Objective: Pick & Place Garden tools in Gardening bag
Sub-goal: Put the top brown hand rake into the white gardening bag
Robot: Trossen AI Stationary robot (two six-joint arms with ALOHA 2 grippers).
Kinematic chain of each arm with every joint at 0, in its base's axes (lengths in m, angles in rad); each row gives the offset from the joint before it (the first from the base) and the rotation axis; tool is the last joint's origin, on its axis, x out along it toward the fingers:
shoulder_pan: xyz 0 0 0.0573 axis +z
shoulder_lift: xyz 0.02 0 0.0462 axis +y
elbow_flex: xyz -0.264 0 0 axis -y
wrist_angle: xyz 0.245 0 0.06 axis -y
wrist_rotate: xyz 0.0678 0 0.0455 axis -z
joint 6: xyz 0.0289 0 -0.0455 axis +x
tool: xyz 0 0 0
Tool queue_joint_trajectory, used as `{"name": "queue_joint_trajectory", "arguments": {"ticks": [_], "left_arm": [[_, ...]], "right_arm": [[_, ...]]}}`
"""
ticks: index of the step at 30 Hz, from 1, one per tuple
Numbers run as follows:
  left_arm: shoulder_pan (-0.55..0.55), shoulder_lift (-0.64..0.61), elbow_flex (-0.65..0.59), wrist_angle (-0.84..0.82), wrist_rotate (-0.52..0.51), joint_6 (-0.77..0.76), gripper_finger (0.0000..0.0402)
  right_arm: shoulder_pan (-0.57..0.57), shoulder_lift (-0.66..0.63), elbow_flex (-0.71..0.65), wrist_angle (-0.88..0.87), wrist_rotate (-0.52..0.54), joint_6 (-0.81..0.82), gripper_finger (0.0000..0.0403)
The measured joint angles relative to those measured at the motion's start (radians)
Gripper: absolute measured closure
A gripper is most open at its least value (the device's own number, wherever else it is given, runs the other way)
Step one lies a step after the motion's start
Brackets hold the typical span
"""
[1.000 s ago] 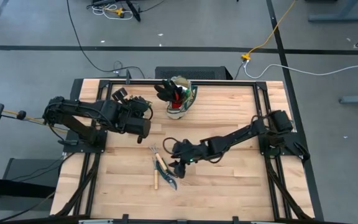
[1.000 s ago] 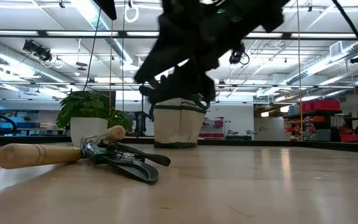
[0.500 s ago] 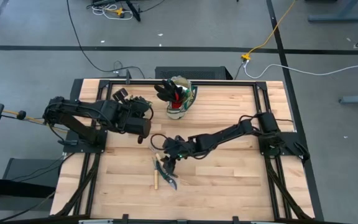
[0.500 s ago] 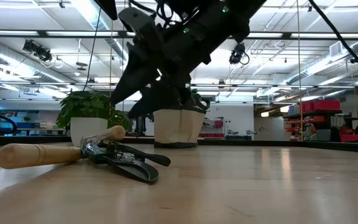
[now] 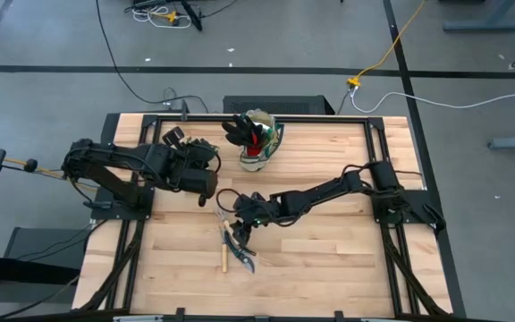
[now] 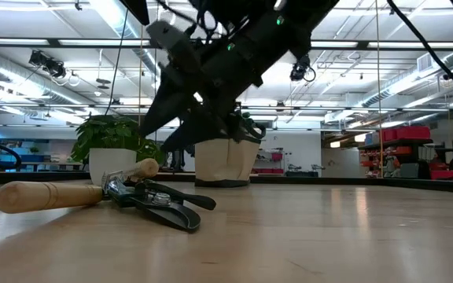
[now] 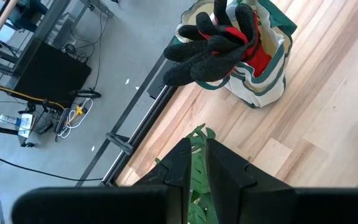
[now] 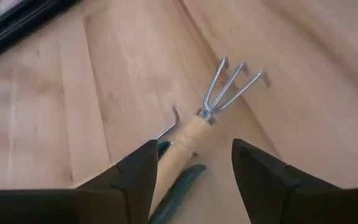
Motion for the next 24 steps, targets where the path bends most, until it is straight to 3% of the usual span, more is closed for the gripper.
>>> {"name": "queue_joint_trajectory", "arguments": {"ticks": [6,24], "left_arm": [[0.0,0.0,0.0,0.004,-0.001,0.0,0.0346],[0.0,0.0,0.0,0.012,0.002,0.001,0.0346]], "right_arm": [[-0.001,0.052,-0.002,0.075,-0.055,0.009,0.0209],[0.006,0.092,-0.002,0.142,-0.053,0.012,0.0211]]}}
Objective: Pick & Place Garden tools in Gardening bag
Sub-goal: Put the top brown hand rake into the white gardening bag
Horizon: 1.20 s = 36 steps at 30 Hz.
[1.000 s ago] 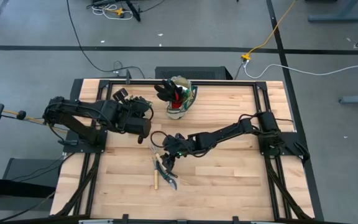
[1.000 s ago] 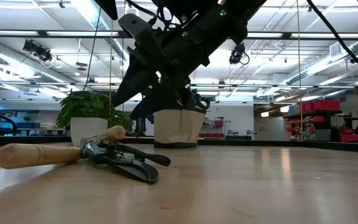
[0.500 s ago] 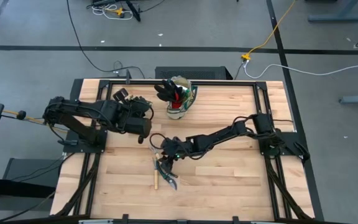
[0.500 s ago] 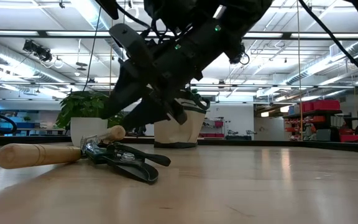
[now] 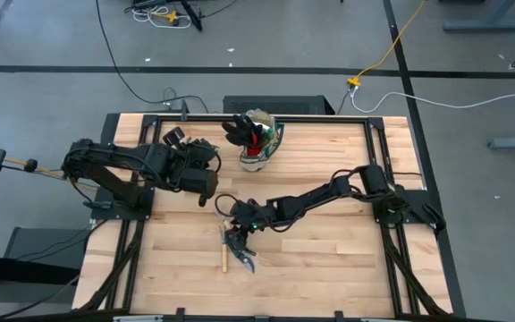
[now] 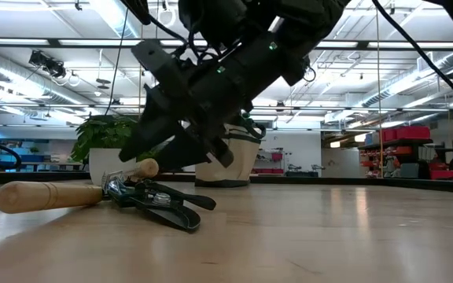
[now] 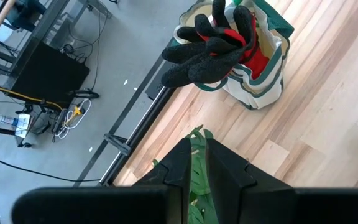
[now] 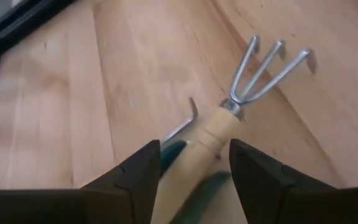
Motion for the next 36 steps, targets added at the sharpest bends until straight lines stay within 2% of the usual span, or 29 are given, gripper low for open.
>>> {"name": "queue_joint_trajectory", "arguments": {"ticks": [18,23,31,36], "left_arm": [[0.0,0.0,0.0,0.002,0.001,0.0,0.0346],[0.0,0.0,0.0,0.002,0.0,0.0,0.0346],[0.0,0.0,0.0,0.003,0.0,-0.001,0.0346],[0.0,0.0,0.0,0.003,0.001,-0.001,0.0346]], "right_arm": [[0.001,0.027,0.001,0.04,0.003,0.0,0.0217],[0.001,0.027,0.001,0.028,0.0,0.002,0.025],[0.0,0.027,0.001,0.013,-0.007,0.002,0.035],[0.0,0.027,0.001,0.013,-0.008,-0.002,0.0351]]}}
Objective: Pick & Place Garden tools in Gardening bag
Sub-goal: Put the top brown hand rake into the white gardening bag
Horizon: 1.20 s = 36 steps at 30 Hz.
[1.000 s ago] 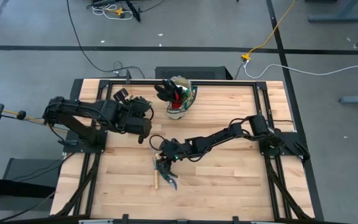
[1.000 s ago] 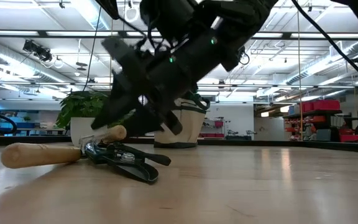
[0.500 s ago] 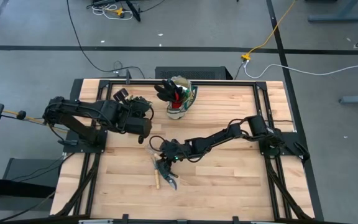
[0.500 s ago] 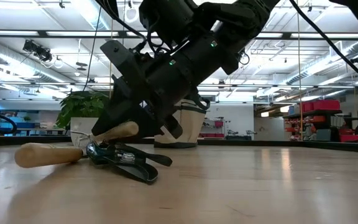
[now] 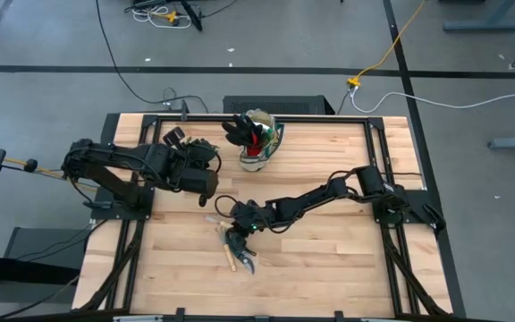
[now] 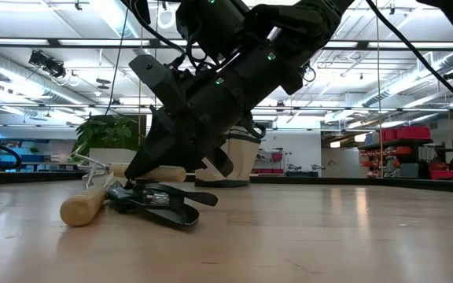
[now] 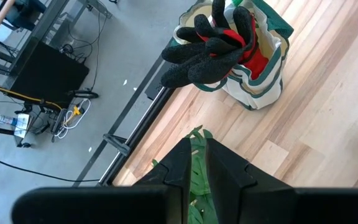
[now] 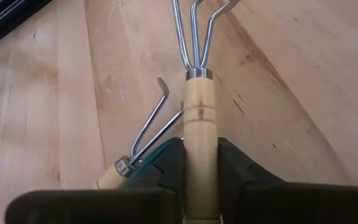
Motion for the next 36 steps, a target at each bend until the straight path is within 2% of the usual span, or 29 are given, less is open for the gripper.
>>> {"name": "queue_joint_trajectory", "arguments": {"ticks": [18,30,36], "left_arm": [[0.0,0.0,0.0,0.0,0.0,0.0,0.0346],[0.0,0.0,0.0,-0.001,0.0,0.0,0.0346],[0.0,0.0,0.0,-0.001,0.0,0.0,0.0346]], "right_arm": [[-0.044,-0.094,0.0,-0.035,0.017,-0.117,0.0351],[-0.081,-0.259,0.0,-0.174,0.166,-0.251,0.0351],[-0.083,-0.354,0.0,-0.253,0.273,-0.299,0.0351]]}}
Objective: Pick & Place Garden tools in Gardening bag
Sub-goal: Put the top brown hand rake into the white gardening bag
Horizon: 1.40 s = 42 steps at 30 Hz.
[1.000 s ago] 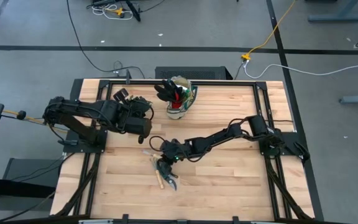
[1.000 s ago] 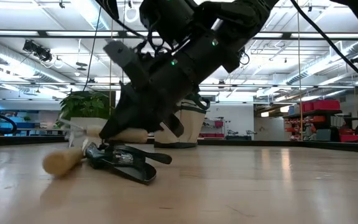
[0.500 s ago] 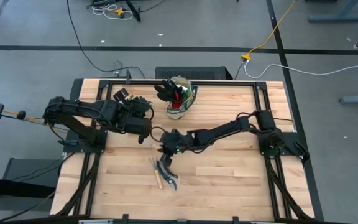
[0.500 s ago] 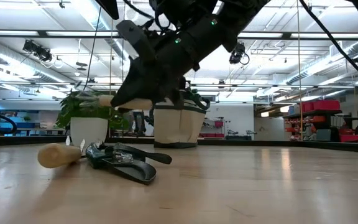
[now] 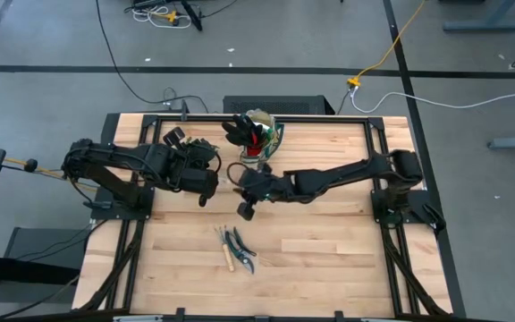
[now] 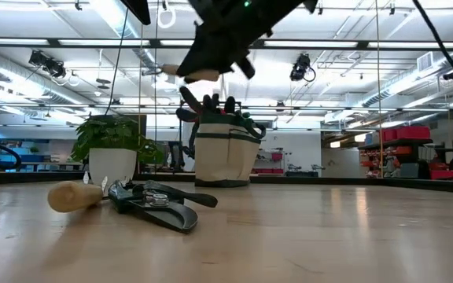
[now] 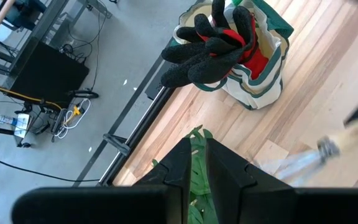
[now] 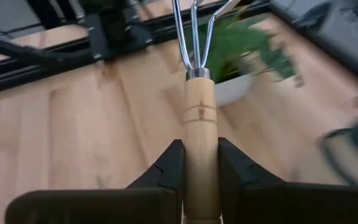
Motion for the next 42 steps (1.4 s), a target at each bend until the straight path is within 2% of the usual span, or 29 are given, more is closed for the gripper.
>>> {"name": "queue_joint_trajectory", "arguments": {"ticks": [12,26,34,38,42], "left_arm": [[0.0,0.0,0.0,0.0,0.0,0.0,0.0346],[0.0,0.0,0.0,0.0,0.0,0.0,0.0346],[0.0,0.0,0.0,-0.001,0.0,0.001,0.0346],[0.0,0.0,0.0,-0.001,-0.001,0.001,0.0346],[0.0,0.0,0.0,-0.006,-0.001,0.002,0.0346]], "right_arm": [[-0.007,-0.128,0.0,-0.157,0.223,-0.04,0.0351],[-0.091,-0.155,0.0,-0.249,0.341,-0.059,0.0351],[-0.178,-0.155,0.0,-0.245,0.326,-0.094,0.0351],[-0.23,-0.17,-0.013,-0.176,0.212,-0.131,0.0351],[-0.277,-0.215,-0.133,0.002,0.079,-0.152,0.0351]]}}
